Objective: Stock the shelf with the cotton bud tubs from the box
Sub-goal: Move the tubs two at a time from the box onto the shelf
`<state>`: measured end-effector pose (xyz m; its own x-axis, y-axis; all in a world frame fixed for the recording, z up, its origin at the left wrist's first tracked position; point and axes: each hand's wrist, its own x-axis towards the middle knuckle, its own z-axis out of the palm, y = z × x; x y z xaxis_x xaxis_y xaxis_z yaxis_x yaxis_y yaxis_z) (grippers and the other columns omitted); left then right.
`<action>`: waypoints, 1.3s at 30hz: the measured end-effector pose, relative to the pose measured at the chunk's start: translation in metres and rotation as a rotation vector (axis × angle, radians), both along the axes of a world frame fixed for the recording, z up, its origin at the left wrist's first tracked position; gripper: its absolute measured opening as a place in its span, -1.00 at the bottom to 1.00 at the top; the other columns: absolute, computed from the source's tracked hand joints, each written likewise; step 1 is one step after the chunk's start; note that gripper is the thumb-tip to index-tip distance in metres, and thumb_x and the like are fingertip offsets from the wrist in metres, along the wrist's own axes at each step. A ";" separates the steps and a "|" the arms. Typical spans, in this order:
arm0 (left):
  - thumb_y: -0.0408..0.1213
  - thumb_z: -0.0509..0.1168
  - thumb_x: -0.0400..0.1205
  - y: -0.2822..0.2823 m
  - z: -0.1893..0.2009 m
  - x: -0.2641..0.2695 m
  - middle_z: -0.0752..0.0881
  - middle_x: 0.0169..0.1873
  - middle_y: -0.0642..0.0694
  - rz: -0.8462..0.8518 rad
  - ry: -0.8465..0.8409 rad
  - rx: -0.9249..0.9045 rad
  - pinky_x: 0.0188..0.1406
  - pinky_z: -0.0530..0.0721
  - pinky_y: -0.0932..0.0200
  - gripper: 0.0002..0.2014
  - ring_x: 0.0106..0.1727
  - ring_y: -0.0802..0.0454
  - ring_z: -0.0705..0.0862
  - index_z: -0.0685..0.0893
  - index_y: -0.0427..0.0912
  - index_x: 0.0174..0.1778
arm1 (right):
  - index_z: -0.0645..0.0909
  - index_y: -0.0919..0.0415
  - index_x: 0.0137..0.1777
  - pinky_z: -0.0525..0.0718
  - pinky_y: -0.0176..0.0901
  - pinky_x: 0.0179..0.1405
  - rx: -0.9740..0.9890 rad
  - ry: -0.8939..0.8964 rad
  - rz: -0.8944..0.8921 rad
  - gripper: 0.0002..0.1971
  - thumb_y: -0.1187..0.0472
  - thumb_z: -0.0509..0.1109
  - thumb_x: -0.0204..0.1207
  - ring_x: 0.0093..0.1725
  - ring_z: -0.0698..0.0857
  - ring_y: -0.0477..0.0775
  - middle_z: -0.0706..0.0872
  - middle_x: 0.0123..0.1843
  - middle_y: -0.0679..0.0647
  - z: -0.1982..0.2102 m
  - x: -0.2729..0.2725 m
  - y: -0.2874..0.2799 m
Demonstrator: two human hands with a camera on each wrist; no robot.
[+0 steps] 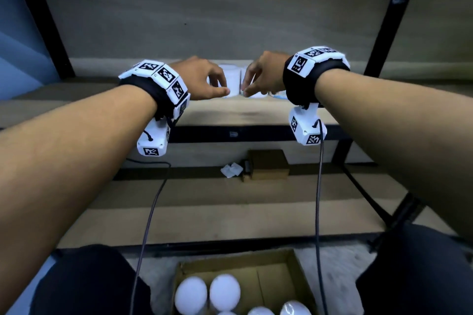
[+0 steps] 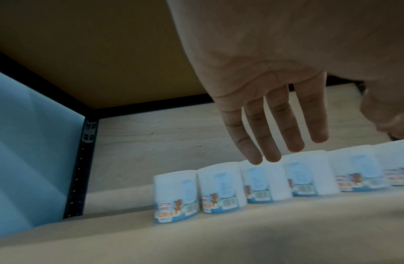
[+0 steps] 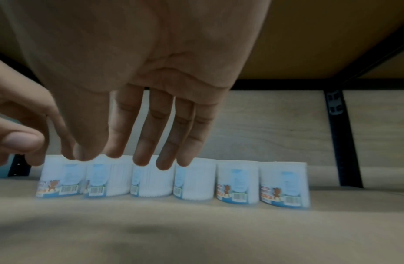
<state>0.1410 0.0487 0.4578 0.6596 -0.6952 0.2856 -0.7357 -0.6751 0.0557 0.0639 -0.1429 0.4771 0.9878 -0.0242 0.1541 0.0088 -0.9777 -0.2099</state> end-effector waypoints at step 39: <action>0.10 0.41 0.55 0.024 -0.326 -0.067 0.70 0.19 0.07 0.063 0.654 0.284 0.14 0.55 0.17 -0.53 0.04 0.05 0.62 0.62 0.03 0.35 | 0.57 -0.07 0.38 0.51 -0.21 0.06 0.224 0.533 0.078 -0.35 -0.14 0.65 0.29 0.11 0.64 0.03 0.68 0.21 -0.01 -0.355 -0.055 0.022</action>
